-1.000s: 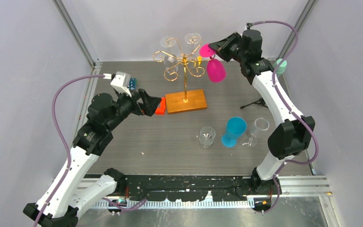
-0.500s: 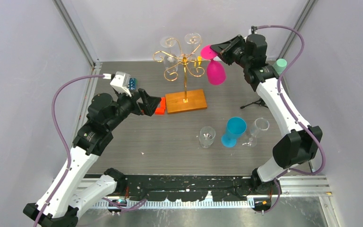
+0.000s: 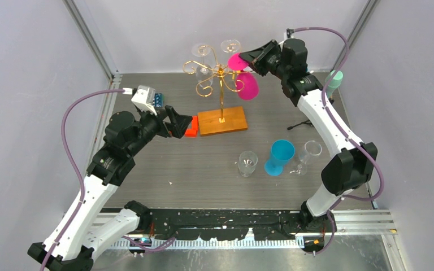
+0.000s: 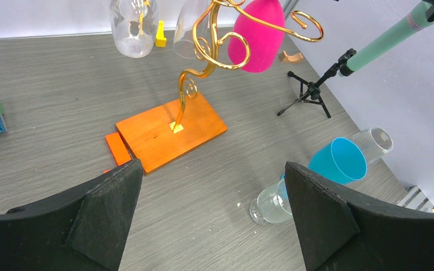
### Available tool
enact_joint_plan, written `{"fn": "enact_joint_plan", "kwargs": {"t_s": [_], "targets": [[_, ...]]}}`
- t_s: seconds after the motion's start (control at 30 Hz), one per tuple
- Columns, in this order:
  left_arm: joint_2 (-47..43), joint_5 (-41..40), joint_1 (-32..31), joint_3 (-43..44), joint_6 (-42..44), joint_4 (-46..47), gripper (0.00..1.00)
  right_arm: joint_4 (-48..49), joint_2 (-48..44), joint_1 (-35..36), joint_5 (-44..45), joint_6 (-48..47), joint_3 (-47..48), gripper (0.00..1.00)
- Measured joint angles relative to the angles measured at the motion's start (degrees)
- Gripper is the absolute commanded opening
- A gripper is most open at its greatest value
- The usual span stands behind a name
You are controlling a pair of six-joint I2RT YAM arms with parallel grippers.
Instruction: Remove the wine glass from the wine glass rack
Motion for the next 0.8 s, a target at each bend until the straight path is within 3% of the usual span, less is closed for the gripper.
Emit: {"fn": "enact_joint_plan", "kwargs": {"t_s": [0.5, 0.8], "targets": [[-0.4, -0.8, 0.0, 0.0, 0.0, 0.0, 1.00, 2.2, 6.3, 0.4, 4.5, -0.3, 4.6, 0.00], [-0.4, -1.1, 0.0, 0.0, 0.8, 0.0, 1.00, 2.1, 6.3, 0.4, 10.2, -5.1, 7.1, 0.00]]}}
